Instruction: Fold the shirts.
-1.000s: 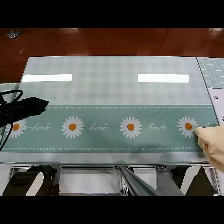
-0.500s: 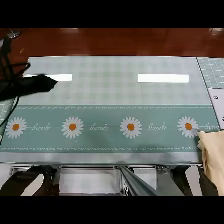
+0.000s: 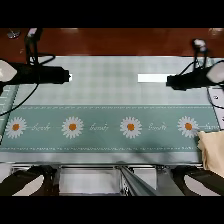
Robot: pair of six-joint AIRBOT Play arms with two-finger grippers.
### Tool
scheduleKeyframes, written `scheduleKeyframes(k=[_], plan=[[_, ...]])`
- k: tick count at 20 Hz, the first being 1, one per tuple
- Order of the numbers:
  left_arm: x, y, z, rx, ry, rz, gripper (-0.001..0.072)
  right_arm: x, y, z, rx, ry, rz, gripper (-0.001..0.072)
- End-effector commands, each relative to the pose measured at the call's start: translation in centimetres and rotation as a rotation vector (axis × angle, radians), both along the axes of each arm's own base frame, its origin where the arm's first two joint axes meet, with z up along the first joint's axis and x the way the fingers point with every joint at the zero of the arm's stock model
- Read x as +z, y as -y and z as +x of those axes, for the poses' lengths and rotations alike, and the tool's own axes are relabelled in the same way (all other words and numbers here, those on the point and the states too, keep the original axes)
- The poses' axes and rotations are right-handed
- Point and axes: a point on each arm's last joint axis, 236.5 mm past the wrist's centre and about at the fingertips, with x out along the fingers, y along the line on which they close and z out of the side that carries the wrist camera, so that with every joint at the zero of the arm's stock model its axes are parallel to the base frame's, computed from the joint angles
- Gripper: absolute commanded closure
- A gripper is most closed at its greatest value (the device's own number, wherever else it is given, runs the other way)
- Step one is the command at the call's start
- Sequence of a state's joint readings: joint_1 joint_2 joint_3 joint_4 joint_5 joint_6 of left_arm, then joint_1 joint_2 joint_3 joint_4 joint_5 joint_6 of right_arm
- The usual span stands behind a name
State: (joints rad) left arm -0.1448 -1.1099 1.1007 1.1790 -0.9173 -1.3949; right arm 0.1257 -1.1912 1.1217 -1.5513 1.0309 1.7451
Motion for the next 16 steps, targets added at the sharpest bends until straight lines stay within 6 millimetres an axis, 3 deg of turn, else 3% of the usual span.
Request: scheduleKeyframes(k=[1, 4, 7, 16], plan=[[-4.1, -3.0, -0.8, 0.067, -0.122, 0.065, 0.0683, -5.5, 0.9, -0.5, -0.067, -0.137, -0.131, 0.0677], [-4.0, -3.6, -0.2, 0.080, -0.100, 0.075, 0.0682, -5.5, 1.0, -0.8, -0.067, -0.147, -0.135, 0.0677], [-4.7, -3.4, -1.5, 0.059, -0.161, 0.085, 0.0682, -5.5, 1.0, -0.8, -0.066, -0.147, -0.136, 0.0677], [-4.7, -3.4, -1.6, 0.057, -0.163, 0.085, 0.0683, -5.5, 1.0, -0.8, -0.066, -0.146, -0.136, 0.0677]])
